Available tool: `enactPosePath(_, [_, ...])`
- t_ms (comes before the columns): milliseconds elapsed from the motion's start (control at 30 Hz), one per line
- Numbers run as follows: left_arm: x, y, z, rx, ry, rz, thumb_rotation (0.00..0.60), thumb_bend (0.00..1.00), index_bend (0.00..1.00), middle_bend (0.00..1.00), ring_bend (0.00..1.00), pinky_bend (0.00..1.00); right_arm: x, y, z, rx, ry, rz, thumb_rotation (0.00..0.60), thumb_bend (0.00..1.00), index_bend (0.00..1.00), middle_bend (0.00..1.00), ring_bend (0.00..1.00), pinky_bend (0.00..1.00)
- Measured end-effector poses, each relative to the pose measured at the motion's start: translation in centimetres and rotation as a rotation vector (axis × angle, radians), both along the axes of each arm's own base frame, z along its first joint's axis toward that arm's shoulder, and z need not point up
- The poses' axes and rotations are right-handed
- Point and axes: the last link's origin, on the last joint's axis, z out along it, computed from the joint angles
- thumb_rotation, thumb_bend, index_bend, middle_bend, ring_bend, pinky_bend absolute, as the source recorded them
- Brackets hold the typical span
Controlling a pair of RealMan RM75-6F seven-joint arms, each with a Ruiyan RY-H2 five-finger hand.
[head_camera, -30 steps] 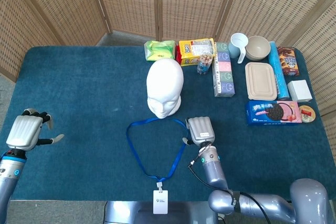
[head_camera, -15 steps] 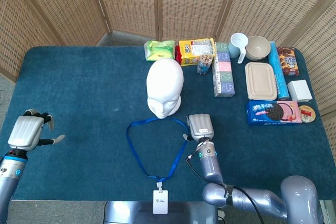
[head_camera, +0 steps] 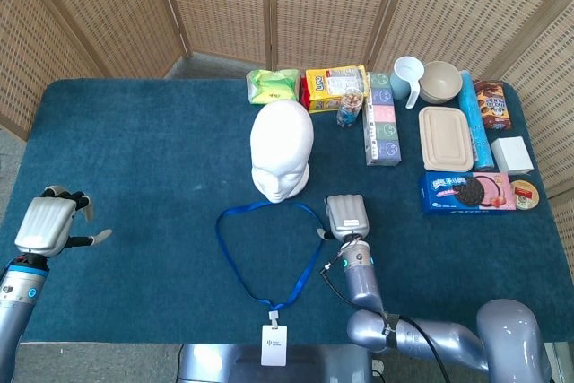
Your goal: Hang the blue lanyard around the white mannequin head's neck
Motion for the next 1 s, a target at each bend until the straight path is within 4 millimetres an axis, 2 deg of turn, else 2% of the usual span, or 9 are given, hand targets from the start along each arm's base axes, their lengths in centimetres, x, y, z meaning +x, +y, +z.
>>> enactPosePath(300, [0.28, 0.35, -0.2, -0.004, -0.002, -0.009, 0.39, 0.12, 0.63, 0.53, 0.53, 0.28, 0.13, 0.41, -0.15, 0.02, 0.009, 0.007, 0.45, 0.31, 0.5, 0.95, 1.0, 1.0])
enactPosePath(833, [-0.05, 0.28, -0.14, 0.0, -0.007, 0.0, 0.391, 0.12, 0.63, 0.53, 0.53, 0.28, 0.71, -0.12, -0.64, 0.036, 0.021, 0.009, 0.449, 0.31, 0.5, 0.95, 1.0, 1.0])
enactPosePath(1000, [-0.08, 0.29, -0.19, 0.001, -0.011, 0.001, 0.392, 0.12, 0.63, 0.53, 0.53, 0.28, 0.72, -0.22, -0.83, 0.049, 0.026, -0.001, 0.45, 0.34, 0.51, 0.95, 1.0, 1.0])
